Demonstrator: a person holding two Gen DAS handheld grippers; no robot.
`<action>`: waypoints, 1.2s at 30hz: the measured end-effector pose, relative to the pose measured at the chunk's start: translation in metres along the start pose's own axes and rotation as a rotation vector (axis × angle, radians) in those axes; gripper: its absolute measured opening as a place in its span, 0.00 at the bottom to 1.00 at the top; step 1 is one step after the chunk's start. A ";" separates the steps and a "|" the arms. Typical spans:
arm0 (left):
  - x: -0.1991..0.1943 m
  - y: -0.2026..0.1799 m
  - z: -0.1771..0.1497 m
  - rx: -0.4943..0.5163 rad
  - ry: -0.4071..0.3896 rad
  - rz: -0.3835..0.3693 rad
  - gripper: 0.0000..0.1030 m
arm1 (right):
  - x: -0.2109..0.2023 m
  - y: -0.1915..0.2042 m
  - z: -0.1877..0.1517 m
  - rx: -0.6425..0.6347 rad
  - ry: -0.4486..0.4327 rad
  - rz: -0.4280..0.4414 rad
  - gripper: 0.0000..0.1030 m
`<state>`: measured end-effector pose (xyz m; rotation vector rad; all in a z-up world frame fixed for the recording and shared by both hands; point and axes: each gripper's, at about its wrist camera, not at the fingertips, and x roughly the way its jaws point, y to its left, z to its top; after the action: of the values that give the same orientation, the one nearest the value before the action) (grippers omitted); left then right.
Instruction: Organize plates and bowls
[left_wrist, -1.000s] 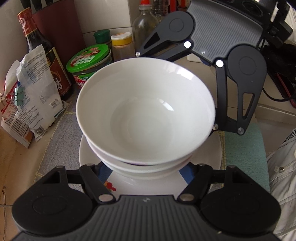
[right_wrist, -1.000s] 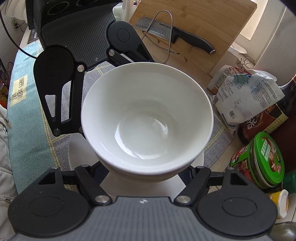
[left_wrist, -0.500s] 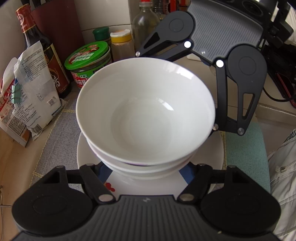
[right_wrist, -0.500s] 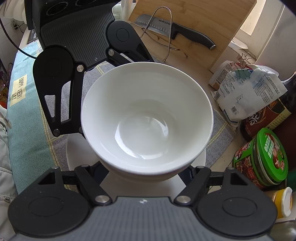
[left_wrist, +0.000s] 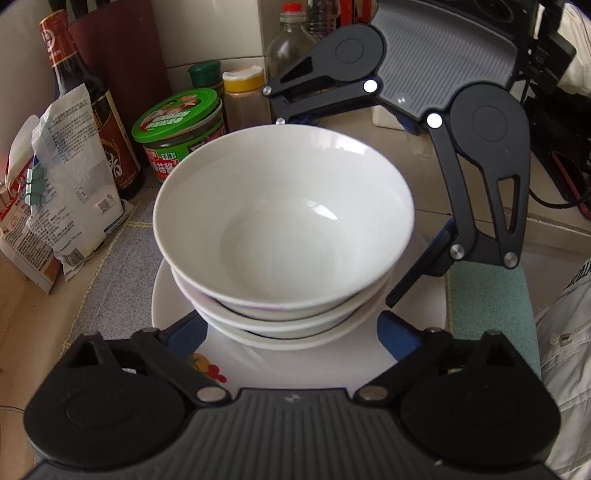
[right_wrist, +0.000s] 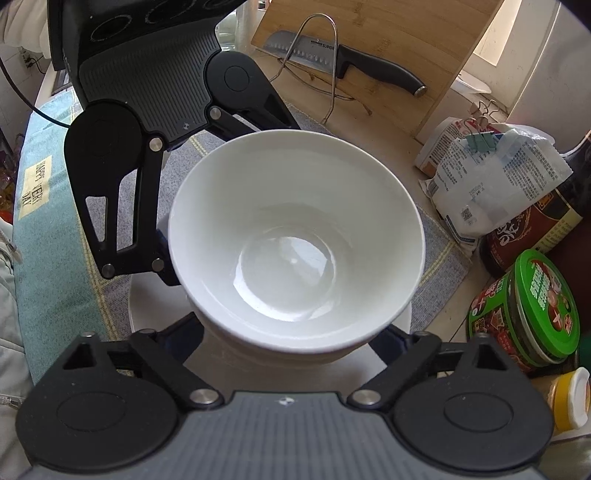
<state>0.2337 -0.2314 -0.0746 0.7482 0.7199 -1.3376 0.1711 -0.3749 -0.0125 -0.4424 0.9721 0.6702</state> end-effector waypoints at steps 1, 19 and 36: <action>-0.001 -0.001 0.000 0.003 0.002 0.008 0.96 | -0.001 0.001 0.001 -0.002 0.005 -0.001 1.00; -0.036 -0.008 -0.020 -0.221 -0.148 0.187 0.96 | -0.009 0.016 -0.010 0.081 0.012 -0.148 1.00; -0.100 -0.055 -0.035 -0.405 -0.370 0.461 0.99 | -0.039 0.063 -0.005 0.615 -0.021 -0.456 1.00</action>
<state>0.1684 -0.1499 -0.0164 0.2989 0.4609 -0.8373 0.1092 -0.3446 0.0154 -0.0983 0.9599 -0.0485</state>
